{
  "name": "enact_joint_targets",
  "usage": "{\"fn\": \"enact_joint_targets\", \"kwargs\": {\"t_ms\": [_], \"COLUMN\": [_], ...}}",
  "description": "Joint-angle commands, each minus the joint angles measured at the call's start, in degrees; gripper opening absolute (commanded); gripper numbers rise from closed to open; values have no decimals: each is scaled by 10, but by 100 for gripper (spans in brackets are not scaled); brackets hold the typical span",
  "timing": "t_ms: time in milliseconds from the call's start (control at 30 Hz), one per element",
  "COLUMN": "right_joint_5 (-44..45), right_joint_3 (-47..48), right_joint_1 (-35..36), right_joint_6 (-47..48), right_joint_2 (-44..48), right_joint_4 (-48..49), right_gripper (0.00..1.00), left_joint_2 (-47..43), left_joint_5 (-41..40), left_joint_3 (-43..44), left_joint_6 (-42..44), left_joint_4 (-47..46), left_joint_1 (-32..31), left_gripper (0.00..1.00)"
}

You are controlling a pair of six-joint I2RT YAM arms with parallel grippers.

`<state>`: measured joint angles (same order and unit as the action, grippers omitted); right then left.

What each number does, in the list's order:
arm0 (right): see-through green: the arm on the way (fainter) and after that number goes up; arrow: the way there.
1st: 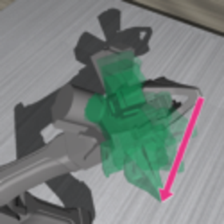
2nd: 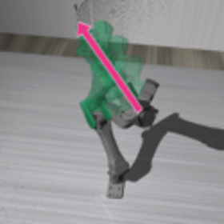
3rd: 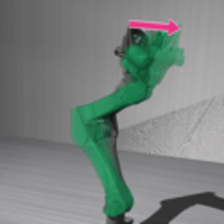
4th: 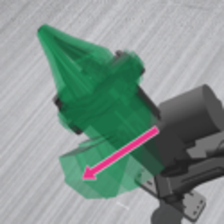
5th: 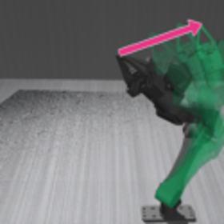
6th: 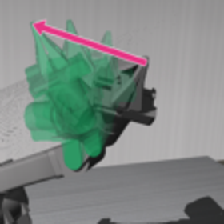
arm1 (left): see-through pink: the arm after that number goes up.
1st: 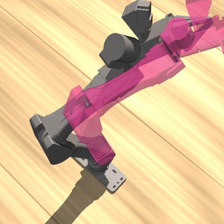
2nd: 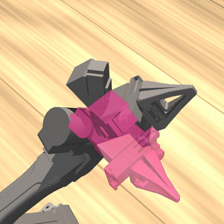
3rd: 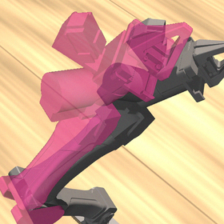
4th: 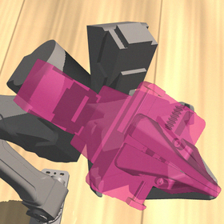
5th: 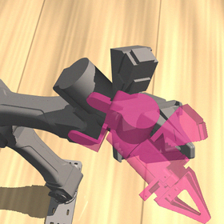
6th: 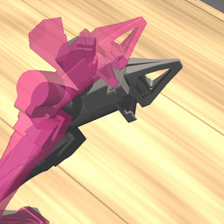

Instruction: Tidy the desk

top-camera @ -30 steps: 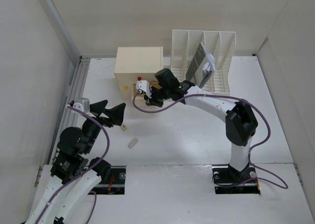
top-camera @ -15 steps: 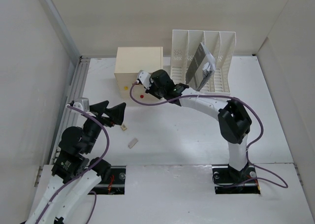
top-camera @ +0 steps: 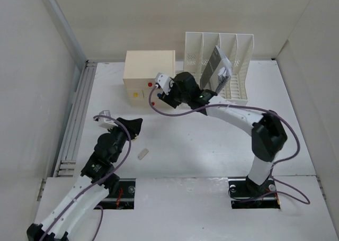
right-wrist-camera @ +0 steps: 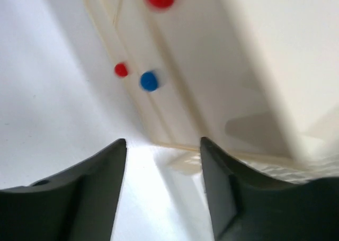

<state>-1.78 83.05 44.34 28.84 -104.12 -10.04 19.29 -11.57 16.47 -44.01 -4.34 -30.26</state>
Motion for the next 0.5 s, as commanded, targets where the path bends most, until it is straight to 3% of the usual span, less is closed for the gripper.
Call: {"fn": "enact_joint_targets", "kwargs": {"t_ms": [0, 67, 133, 200, 267, 367, 467], "right_joint_5": [-58, -72, -109, -164, -211, -261, -308], "right_joint_3": [3, -3, -16, -21, -21, -21, -33], "right_joint_1": [-17, -40, -60, -89, -115, -142, -161], "right_joint_6": [7, -8, -36, -56, -77, -88, -93], "right_joint_2": [119, 145, 180, 197, 211, 226, 232], "right_joint_4": [33, 33, 33, 33, 33, 33, 33], "right_gripper": [66, 66, 63, 60, 56, 55, 55], "left_joint_2": [65, 150, 217, 323, 423, 510, 597], "left_joint_5": [-8, 25, 58, 85, 125, 156, 170], "left_joint_3": [-20, -30, -37, -37, -32, -18, 8], "left_joint_6": [-56, -56, -62, -62, -81, -93, -93], "left_joint_4": [-145, -232, -312, -368, -447, -529, -552], "left_joint_1": [4, 23, 33, 52, 70, 100, 111], "left_gripper": [32, 24, 24, 31, 31, 33, 34]}}
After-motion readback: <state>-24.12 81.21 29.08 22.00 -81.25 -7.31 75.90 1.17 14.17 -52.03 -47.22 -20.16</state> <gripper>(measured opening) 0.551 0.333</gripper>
